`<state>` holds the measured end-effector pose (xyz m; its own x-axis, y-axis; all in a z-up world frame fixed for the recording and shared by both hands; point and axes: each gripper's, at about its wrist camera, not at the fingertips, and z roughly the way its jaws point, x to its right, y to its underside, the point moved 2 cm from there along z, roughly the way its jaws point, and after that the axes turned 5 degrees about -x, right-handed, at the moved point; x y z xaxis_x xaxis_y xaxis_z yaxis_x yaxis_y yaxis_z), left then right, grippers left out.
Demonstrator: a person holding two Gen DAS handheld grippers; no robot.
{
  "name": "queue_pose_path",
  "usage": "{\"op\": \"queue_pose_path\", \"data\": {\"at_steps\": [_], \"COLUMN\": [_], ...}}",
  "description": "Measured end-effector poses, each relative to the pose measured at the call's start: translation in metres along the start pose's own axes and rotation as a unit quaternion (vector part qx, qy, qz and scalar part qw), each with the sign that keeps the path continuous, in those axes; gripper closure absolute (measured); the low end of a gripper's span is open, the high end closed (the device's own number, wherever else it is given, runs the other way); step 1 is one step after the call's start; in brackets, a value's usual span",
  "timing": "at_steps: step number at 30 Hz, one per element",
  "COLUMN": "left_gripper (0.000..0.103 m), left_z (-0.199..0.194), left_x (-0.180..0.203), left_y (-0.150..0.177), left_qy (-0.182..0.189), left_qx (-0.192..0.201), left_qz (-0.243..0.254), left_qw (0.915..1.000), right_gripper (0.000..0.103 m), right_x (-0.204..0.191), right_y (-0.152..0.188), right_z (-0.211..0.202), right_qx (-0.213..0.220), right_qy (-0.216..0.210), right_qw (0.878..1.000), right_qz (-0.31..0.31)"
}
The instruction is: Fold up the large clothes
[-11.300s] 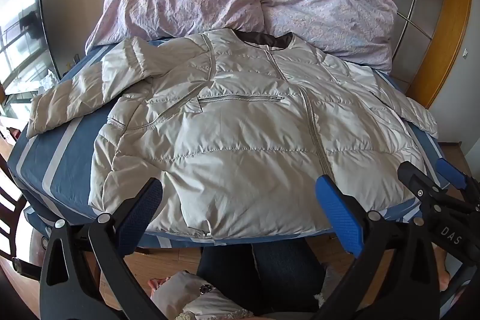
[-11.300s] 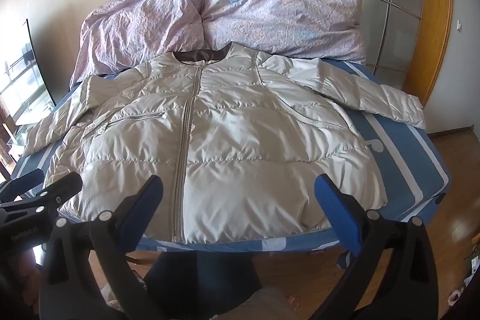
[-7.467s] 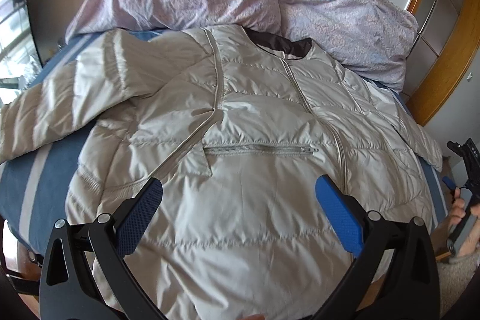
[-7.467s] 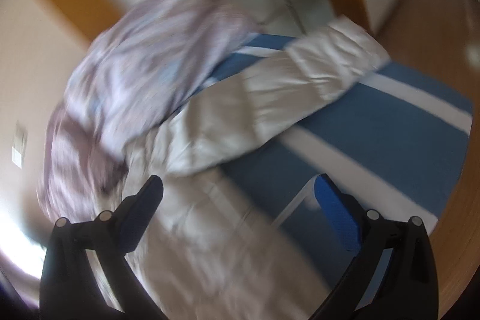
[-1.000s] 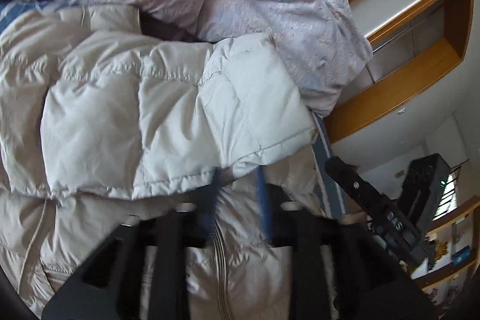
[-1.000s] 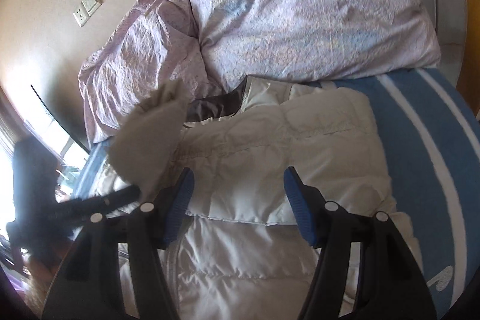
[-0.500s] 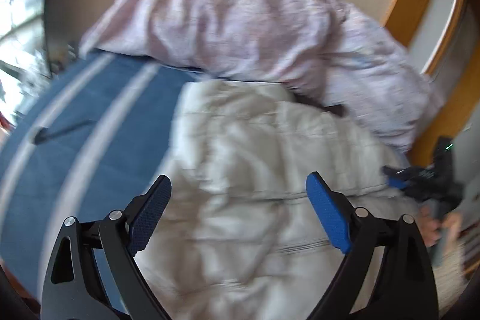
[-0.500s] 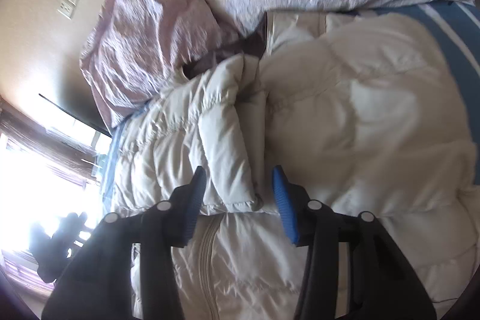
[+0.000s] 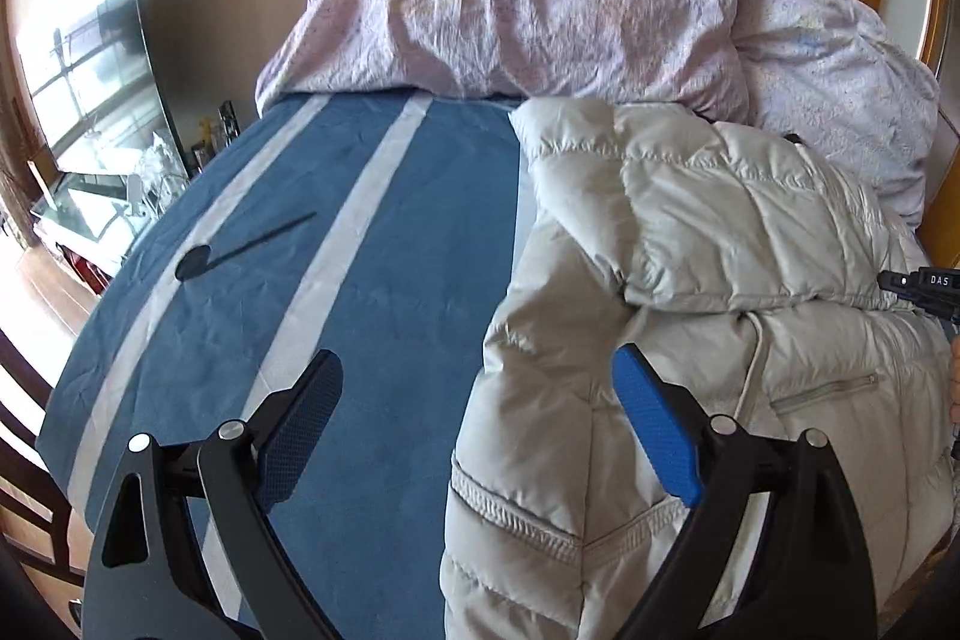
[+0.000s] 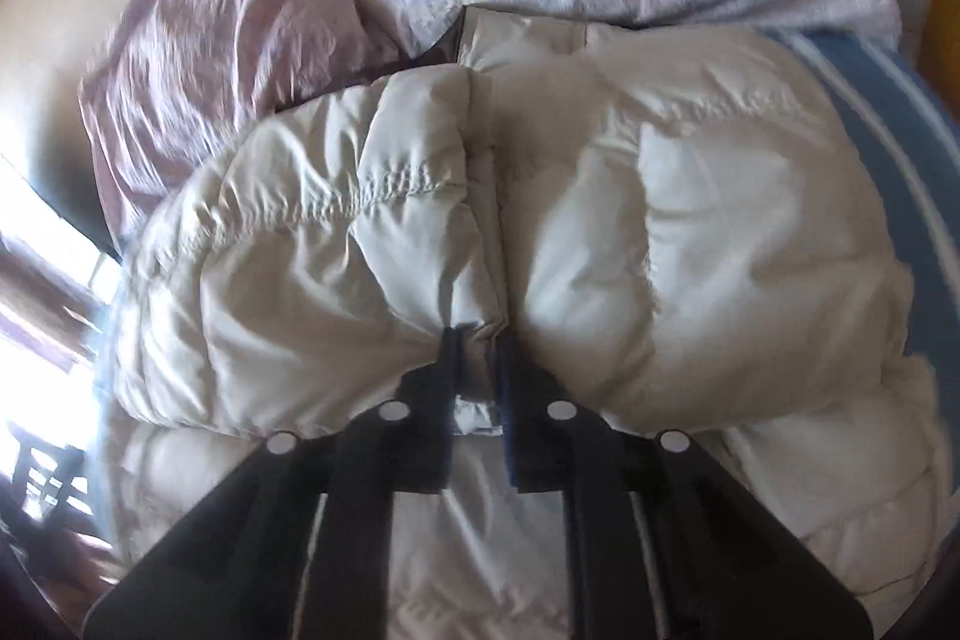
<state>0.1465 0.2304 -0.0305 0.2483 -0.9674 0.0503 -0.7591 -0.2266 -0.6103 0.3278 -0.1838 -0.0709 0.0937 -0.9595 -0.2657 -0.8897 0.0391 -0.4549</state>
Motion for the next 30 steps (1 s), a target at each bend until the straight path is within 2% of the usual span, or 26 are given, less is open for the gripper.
{"op": "queue_pose_path", "data": {"at_steps": [1, 4, 6, 9, 11, 13, 14, 16, 20, 21, 23, 24, 25, 27, 30], "left_gripper": [0.011, 0.011, 0.011, 0.011, 0.011, 0.011, 0.011, 0.010, 0.010, 0.010, 0.010, 0.010, 0.010, 0.010, 0.010], "left_z": [0.001, 0.000, 0.000, 0.002, 0.004, 0.008, 0.009, 0.011, 0.011, 0.010, 0.009, 0.009, 0.009, 0.009, 0.006], "left_x": [-0.002, -0.005, -0.003, 0.003, 0.007, 0.010, 0.011, 0.013, 0.012, 0.009, 0.000, -0.004, -0.011, -0.022, -0.037], "left_y": [0.002, 0.005, 0.006, 0.008, 0.008, 0.009, 0.009, 0.010, 0.012, 0.013, 0.015, 0.016, 0.017, 0.021, 0.028], "left_qy": [0.002, -0.007, -0.020, -0.036, -0.037, -0.043, -0.045, -0.049, -0.045, -0.036, -0.008, 0.005, 0.025, 0.054, 0.090], "left_qx": [-0.007, -0.001, 0.007, 0.016, 0.012, 0.006, 0.004, 0.001, -0.002, -0.005, -0.015, -0.019, -0.028, -0.040, -0.051], "left_qz": [-0.002, 0.003, 0.010, 0.025, 0.030, 0.033, 0.034, 0.037, 0.036, 0.030, 0.011, 0.002, -0.015, -0.038, -0.061], "left_qw": [1.0000, 1.0000, 0.9997, 0.9989, 0.9988, 0.9985, 0.9984, 0.9981, 0.9983, 0.9989, 0.9998, 0.9998, 0.9992, 0.9970, 0.9927], "right_gripper": [0.079, 0.079, 0.079, 0.079, 0.079, 0.074, 0.074, 0.074, 0.075, 0.072, 0.054, 0.036, 0.029, 0.026, 0.020], "right_x": [-0.003, -0.009, -0.017, -0.028, -0.034, -0.032, -0.026, -0.018, -0.010, -0.006, 0.002, 0.012, 0.020, 0.039, 0.092], "right_y": [0.000, -0.002, -0.002, -0.006, -0.004, -0.004, -0.001, -0.006, -0.011, -0.008, -0.005, 0.001, 0.006, 0.017, 0.038], "right_z": [-0.012, -0.049, -0.058, -0.049, -0.033, 0.001, 0.015, 0.032, 0.024, 0.014, -0.005, -0.023, -0.034, -0.059, -0.096], "right_qx": [0.020, 0.100, 0.111, 0.081, 0.051, -0.011, -0.033, -0.034, -0.054, -0.054, -0.049, -0.039, -0.031, -0.015, -0.002], "right_qy": [0.011, 0.019, -0.003, -0.032, -0.030, -0.004, -0.008, -0.023, -0.055, -0.073, -0.110, -0.134, -0.142, -0.150, -0.150], "right_qw": [1.000, 0.995, 0.993, 0.994, 0.996, 0.998, 0.998, 0.998, 0.997, 0.996, 0.993, 0.990, 0.989, 0.988, 0.987], "right_qz": [-0.003, -0.018, -0.041, -0.063, -0.072, -0.068, -0.058, -0.049, -0.016, -0.008, 0.000, 0.007, 0.009, 0.015, 0.051]}}
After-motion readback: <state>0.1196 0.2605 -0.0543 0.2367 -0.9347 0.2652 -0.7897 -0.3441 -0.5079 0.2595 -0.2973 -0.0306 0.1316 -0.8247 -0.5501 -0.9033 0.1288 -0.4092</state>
